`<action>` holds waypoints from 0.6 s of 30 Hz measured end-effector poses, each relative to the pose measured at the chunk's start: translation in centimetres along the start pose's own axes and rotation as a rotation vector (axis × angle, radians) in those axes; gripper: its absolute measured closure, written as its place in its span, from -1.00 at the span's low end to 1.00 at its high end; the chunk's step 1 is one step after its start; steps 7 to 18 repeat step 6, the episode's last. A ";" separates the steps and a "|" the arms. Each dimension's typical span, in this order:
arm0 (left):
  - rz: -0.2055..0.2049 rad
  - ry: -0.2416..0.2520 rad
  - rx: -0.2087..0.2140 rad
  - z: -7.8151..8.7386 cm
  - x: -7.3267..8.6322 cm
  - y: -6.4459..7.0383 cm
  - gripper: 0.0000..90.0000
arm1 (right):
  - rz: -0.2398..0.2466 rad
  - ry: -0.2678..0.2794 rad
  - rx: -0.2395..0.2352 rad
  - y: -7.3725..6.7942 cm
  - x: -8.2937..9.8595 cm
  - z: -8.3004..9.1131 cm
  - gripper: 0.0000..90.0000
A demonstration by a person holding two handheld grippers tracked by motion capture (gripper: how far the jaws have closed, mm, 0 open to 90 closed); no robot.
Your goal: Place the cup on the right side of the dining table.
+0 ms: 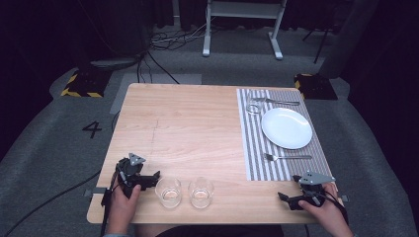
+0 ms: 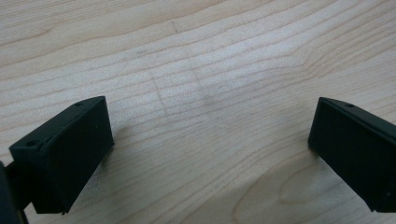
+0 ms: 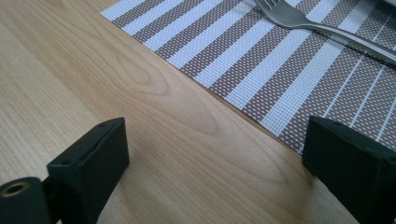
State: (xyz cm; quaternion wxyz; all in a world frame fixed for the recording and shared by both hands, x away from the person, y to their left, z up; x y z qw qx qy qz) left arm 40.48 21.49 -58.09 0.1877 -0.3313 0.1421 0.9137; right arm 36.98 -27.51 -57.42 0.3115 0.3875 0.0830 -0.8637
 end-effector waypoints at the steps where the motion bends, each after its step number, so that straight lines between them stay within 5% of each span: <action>1: 0.000 0.000 0.000 0.0 0.0 0.0 -1.00 | 0.000 0.000 0.000 0.0 0.0 0.0 -0.83; 18: 0.000 0.000 0.000 0.0 0.0 0.0 -1.00 | 0.000 0.001 0.001 0.0 0.0 0.0 -0.83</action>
Point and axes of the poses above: each handheld gripper's, and its own axes: z roughly backward along the jaws, x roughly out of its underside, y roughly to its right, the point moved 10 cm from there along -z, roughly forward along the jaws, and after that the axes turned 8 degrees about x, right-handed, at the moved point
